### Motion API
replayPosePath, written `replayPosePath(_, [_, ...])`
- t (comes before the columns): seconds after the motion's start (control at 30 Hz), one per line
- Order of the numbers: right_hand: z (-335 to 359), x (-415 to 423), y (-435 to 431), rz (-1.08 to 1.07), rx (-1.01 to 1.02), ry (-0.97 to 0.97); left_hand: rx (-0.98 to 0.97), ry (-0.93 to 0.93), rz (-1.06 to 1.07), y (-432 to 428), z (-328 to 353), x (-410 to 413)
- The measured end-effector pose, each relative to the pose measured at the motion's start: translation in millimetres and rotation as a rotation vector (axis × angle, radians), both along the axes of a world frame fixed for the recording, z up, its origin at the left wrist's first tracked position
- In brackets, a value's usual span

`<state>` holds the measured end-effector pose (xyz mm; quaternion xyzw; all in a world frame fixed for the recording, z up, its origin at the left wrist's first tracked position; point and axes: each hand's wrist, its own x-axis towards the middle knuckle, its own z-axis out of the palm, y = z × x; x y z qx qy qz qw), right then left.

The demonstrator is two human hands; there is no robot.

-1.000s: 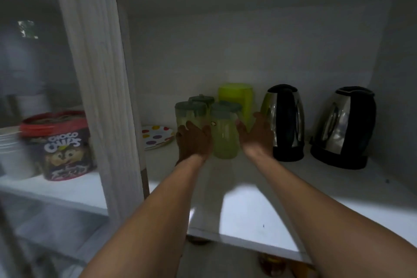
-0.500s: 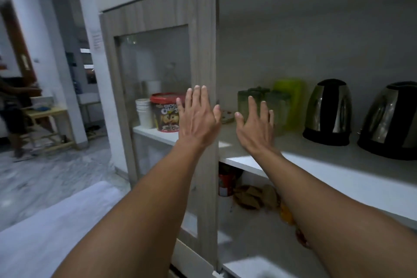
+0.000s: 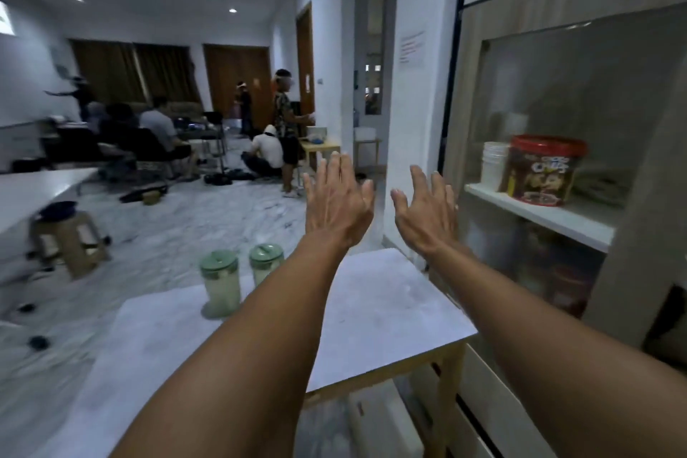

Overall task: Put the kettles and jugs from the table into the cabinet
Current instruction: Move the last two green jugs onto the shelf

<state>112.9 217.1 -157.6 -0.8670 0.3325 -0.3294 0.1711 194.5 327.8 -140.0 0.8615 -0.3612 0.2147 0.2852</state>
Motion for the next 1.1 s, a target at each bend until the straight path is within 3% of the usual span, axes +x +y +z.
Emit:
replayPosePath(0.23, [-55,125,116,0.218,0.108,0.098,0.019,0.141,0.205,135,-54,119])
replayPosePath(0.4, [-103,178,146,0.274,0.183,0.232,-0.068,0.365,0.314,174,-99,177])
replayPosePath(0.67, [-170,280,114,0.251,0.39,0.37,-0.153,0.66,0.408,147,-171,269])
replayPosePath(0.9, [-231,377,81,0.125,0.686,0.446,-0.309,1.062,0.64,101,-243,351])
replayPosePath(1.1, [-269,414,64,0.092,0.755,0.402,-0.396,1.102,0.634,85,-280,383])
